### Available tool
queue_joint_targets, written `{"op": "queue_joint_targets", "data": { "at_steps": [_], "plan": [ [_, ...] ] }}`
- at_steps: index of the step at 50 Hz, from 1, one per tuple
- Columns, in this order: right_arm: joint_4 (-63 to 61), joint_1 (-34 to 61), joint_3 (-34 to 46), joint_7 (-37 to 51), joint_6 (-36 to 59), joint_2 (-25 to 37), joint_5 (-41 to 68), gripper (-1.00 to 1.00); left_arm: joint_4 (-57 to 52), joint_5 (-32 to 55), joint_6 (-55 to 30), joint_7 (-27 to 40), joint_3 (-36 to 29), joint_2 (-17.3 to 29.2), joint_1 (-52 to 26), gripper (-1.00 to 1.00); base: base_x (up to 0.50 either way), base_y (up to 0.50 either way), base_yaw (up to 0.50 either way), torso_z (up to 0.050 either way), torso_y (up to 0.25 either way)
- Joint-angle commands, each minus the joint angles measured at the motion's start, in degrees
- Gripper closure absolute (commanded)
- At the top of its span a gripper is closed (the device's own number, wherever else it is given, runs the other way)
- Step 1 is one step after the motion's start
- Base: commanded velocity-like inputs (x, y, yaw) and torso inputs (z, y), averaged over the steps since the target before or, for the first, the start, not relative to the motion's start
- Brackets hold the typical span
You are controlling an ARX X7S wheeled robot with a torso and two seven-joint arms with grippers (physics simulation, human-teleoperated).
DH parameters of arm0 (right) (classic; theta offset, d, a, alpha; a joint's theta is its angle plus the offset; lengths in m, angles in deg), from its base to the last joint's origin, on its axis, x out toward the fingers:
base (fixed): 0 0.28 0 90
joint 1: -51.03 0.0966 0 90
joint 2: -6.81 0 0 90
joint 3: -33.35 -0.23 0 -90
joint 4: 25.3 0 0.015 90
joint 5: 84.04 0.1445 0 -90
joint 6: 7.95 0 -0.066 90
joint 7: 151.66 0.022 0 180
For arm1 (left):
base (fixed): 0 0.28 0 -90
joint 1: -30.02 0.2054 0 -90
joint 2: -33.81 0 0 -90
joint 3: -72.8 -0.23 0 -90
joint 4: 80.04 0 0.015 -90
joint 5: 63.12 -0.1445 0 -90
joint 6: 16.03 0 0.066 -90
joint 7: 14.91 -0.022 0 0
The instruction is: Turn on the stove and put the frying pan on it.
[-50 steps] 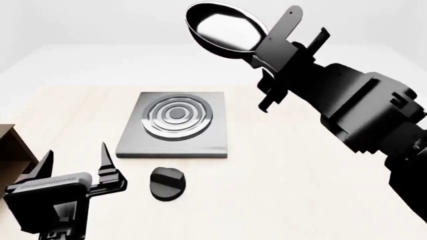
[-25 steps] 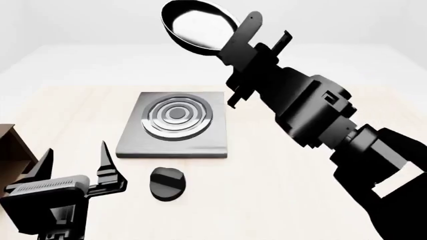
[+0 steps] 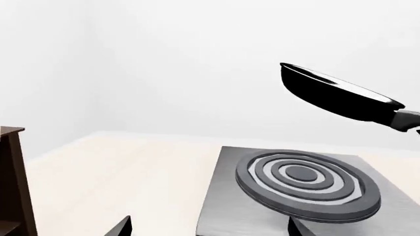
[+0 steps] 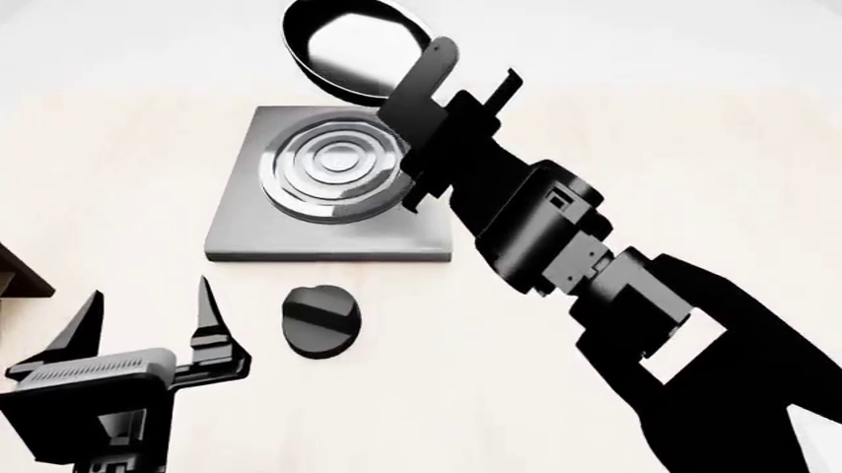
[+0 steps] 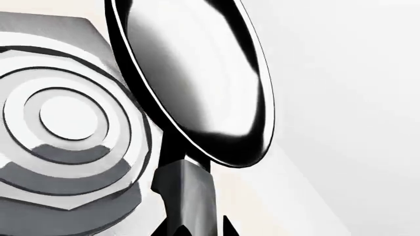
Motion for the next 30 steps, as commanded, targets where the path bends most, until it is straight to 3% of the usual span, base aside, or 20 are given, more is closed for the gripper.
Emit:
{"op": "queue_joint_targets", "data": {
  "at_steps": [1,5,30],
  "plan": [
    [0.8,1.2,-0.6,2.7,-1.2,-3.0,-5.8,1.0,-0.9,0.7,1.1,-1.5,-0.9,0.7,0.8,-1.0,0.0,0.0,0.0,0.0,-0.25],
    [2.1,1.0,0.1,3.2,-2.1,-3.7,-6.1,1.0,-0.4,1.0,0.7,-2.1,-1.6,0.8,0.6,-1.0,0.0,0.0,0.0,0.0,-0.238],
    [2.2,3.0,11.9,10.6,-6.3,-4.6,6.0,1.0,-0.3,3.1,-0.8,-1.9,-1.7,1.3,0.4,-1.0,0.0,0.0,0.0,0.0,0.001]
  ]
}}
